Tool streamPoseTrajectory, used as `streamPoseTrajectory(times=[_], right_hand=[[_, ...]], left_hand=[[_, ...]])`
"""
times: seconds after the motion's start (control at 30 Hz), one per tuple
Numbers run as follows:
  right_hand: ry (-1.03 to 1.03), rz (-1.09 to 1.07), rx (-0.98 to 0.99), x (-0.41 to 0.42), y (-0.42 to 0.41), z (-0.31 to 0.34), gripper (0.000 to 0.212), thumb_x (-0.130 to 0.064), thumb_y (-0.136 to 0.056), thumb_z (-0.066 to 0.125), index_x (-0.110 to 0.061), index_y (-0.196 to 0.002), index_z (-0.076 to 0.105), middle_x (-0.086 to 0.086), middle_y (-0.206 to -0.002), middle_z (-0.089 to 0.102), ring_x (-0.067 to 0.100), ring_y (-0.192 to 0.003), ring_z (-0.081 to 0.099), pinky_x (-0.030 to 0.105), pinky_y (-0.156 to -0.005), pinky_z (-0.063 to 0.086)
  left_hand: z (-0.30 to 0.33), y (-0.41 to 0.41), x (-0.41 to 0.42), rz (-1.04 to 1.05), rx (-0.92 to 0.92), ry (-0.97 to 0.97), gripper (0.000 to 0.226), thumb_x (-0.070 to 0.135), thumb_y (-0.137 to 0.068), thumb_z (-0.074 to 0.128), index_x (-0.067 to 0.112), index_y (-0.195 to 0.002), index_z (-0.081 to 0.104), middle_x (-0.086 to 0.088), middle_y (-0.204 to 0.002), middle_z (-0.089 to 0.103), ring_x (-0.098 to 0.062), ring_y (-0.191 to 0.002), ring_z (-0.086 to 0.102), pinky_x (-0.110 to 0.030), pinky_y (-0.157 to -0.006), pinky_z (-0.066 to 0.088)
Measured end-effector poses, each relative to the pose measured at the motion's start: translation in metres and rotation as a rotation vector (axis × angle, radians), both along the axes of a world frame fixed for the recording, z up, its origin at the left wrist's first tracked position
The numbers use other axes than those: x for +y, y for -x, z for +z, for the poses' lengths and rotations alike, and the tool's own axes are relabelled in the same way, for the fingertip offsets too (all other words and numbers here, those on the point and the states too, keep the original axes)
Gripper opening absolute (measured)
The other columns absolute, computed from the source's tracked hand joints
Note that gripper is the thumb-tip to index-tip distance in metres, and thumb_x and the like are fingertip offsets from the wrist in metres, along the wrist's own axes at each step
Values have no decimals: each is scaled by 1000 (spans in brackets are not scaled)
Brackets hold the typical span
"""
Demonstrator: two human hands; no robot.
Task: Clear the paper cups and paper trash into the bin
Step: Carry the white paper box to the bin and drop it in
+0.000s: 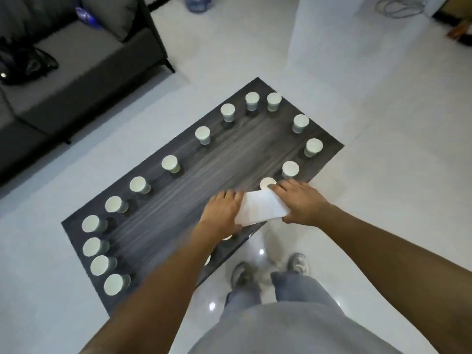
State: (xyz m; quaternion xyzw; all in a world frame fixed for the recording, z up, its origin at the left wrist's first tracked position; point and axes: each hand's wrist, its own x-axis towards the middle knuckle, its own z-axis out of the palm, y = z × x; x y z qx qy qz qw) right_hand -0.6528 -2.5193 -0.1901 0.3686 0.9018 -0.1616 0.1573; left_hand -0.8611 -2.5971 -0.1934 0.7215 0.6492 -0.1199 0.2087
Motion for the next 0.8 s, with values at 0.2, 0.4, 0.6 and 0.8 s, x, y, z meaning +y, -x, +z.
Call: streamPoseTrajectory(times=[0.2, 0.4, 0.6, 0.8], right_hand=[[-70, -347, 15, -18, -188, 35, 87, -38, -73, 73, -20, -145, 28, 1, -138, 42, 22, -125, 39, 32, -102, 35], [-114, -642, 25, -53, -399, 49, 88, -34, -76, 72, -19, -148, 24, 1, -139, 40, 21, -127, 36, 30, -102, 32], [-109, -891, 25, -88, -575, 58, 87, -33, -76, 72, -19, -147, 24, 0, -139, 39, 20, -126, 37, 29, -101, 32], [-136, -1038, 18, -77, -700, 51, 89, -35, -74, 74, -20, -146, 26, 1, -137, 41, 20, -125, 38, 29, -101, 33]], left_hand=[[38, -173, 54, -349, 15, -98, 81, 35, -67, 74, 5, -134, 41, -13, -115, 54, -36, -101, 55, -42, -83, 47], [55, -392, 83, -632, -19, -156, 89, 37, -69, 75, 14, -141, 28, -5, -131, 44, -27, -111, 48, -37, -94, 42], [57, -585, 94, -838, -78, -154, 87, 34, -70, 74, 15, -141, 27, -2, -130, 45, -25, -111, 46, -33, -96, 39], [51, -724, 140, -1015, -140, -148, 91, 43, -74, 71, 17, -146, 21, -1, -137, 41, -21, -118, 43, -30, -100, 36]])
